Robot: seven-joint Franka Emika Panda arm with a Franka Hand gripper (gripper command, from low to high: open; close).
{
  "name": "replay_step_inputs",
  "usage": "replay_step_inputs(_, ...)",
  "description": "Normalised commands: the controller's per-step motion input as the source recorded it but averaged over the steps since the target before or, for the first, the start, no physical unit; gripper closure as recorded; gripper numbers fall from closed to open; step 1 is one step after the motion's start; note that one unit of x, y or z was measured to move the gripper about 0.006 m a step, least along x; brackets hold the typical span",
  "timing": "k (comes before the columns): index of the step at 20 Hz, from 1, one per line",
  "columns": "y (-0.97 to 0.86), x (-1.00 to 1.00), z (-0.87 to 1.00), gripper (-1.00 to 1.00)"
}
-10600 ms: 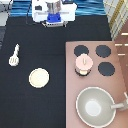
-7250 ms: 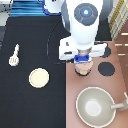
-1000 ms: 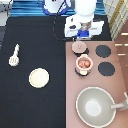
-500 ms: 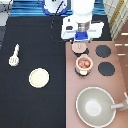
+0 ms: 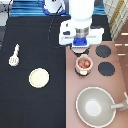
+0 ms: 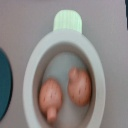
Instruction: Take the lid off the pot, put the pot on the plate, and use the tool to push the pot to the front of the table.
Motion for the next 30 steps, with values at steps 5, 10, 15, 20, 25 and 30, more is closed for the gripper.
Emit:
replay_step_inputs(5, -0.29, 0.55, -0.3, -1.0)
replay_step_inputs(10, -0.18, 0.17, -0.43, -1.0)
replay_step_inputs(15, 0.0, 0.0, -0.47, -1.0)
replay_step_inputs(20, 0.07, -0.03, -0.34, -1.0)
replay_step_inputs(25, 0.04, 0.06, -0.03, 1.0)
replay_step_inputs(30, 0.1, 0.22, 0.12, 1.0)
